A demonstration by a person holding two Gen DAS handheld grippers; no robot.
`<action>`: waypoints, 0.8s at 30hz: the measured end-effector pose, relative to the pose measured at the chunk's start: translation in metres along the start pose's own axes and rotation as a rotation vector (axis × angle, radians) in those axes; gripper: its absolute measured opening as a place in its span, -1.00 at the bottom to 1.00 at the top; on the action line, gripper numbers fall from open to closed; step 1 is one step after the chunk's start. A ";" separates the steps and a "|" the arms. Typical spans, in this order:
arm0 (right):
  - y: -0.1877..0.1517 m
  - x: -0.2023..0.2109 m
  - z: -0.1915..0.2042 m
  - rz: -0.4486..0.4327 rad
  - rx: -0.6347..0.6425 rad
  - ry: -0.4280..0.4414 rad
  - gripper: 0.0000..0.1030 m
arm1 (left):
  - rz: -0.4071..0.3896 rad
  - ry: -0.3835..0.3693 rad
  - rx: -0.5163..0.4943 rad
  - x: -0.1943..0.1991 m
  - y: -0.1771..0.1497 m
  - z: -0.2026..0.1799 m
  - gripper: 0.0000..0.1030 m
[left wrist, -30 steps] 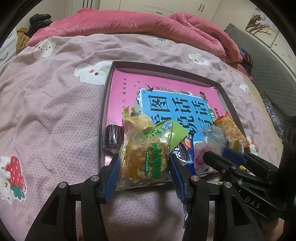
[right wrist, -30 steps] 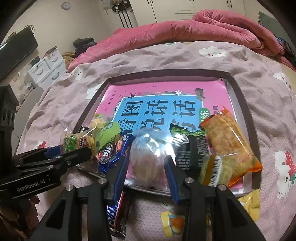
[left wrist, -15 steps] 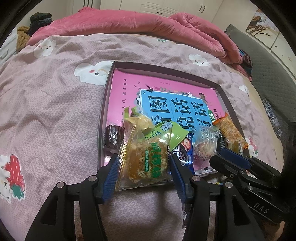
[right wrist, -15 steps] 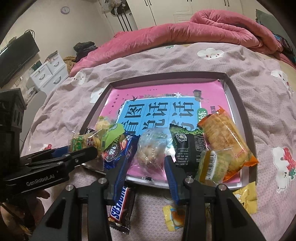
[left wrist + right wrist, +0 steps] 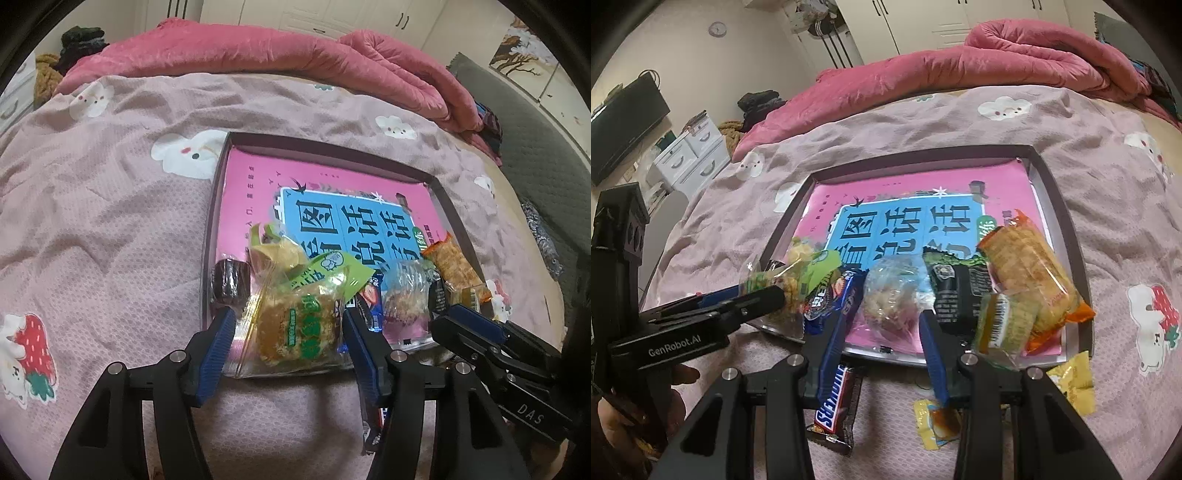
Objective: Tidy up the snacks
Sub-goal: 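Carry green-label pack into tray with left gripper while right carries clear pack there, then open left gripper to drop green-label pack while right releases clear pack in tray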
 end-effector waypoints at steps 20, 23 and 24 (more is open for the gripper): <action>0.004 0.018 -0.010 -0.030 -0.052 0.012 -0.04 | -0.043 -0.016 0.001 0.023 0.005 0.006 0.31; 0.006 0.022 -0.012 -0.038 -0.057 0.009 -0.01 | -0.054 -0.024 -0.006 0.028 0.009 -0.001 0.32; 0.007 0.023 -0.013 -0.041 -0.059 0.007 -0.01 | -0.056 -0.027 -0.006 0.030 0.009 -0.003 0.32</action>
Point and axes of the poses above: each gripper's, at about its wrist camera, not at the fingertips, and x roughly against the way its jaws point, z to its left, y to its top, the point moved 7 cm from there along -x, roughly the way its jaws point, and after that the axes turned 12 degrees about -z, right-handed, at the moved point
